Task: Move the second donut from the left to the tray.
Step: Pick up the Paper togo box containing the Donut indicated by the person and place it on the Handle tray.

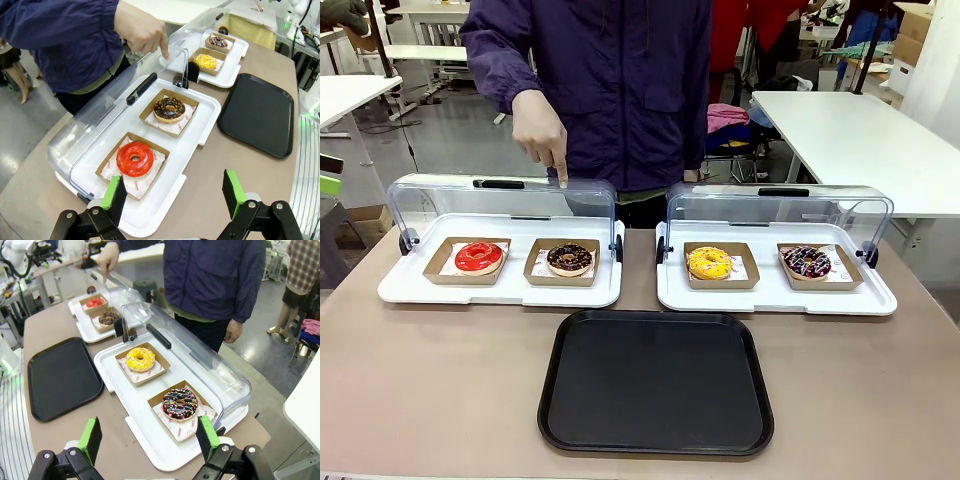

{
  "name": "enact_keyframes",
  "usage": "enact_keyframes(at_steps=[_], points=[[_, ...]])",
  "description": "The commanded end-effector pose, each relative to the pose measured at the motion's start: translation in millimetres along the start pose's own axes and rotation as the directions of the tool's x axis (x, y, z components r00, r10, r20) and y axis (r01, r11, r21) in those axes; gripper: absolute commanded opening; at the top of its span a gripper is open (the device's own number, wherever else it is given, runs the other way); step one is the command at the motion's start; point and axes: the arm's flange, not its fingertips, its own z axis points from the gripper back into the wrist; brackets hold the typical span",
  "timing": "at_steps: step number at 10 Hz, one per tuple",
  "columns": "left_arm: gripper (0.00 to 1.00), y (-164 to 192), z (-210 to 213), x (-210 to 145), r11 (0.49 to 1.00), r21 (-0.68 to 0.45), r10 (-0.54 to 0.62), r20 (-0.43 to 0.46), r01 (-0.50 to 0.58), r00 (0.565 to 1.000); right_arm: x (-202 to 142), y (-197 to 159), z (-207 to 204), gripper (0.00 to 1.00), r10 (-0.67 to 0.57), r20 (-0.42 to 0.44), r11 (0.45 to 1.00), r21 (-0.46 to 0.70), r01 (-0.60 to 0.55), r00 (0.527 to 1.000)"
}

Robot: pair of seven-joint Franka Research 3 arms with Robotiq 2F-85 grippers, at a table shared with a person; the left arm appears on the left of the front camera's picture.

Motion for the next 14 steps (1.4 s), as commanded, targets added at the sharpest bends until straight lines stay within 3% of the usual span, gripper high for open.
enact_keyframes(at_steps=[1,4,7,9,12,14], points=[[1.0,0,-1,0,1.0,-0.007,-0.003,0.007,0.003,1.0,2,0,-1,1.0,0.01,0.014,1.0,0.0,-0.01,1.0],[1.0,0,0,0,1.0,0.0,0.0,0.0,0.0,1.0,2,0,-1,1.0,0.01,0.014,1.0,0.0,-0.01,1.0],[1.0,-19,-50,61,0.997,-0.06,-0.064,-0.18,0.054,0.982,2,0,-1,1.0,0.01,0.014,1.0,0.0,-0.01,1.0],[1.0,-30,-98,82,0.989,-0.113,-0.126,-0.312,0.095,0.942,2,0,-1,1.0,0.01,0.014,1.0,0.0,-0.01,1.0],[1.0,-53,-179,108,0.961,-0.209,-0.267,-0.509,0.183,0.818,2,0,-1,1.0,0.01,0.014,1.0,0.0,-0.01,1.0],[1.0,-65,-230,106,0.923,-0.299,-0.377,-0.572,0.244,0.728,2,0,-1,1.0,0.01,0.014,1.0,0.0,-0.01,1.0]])
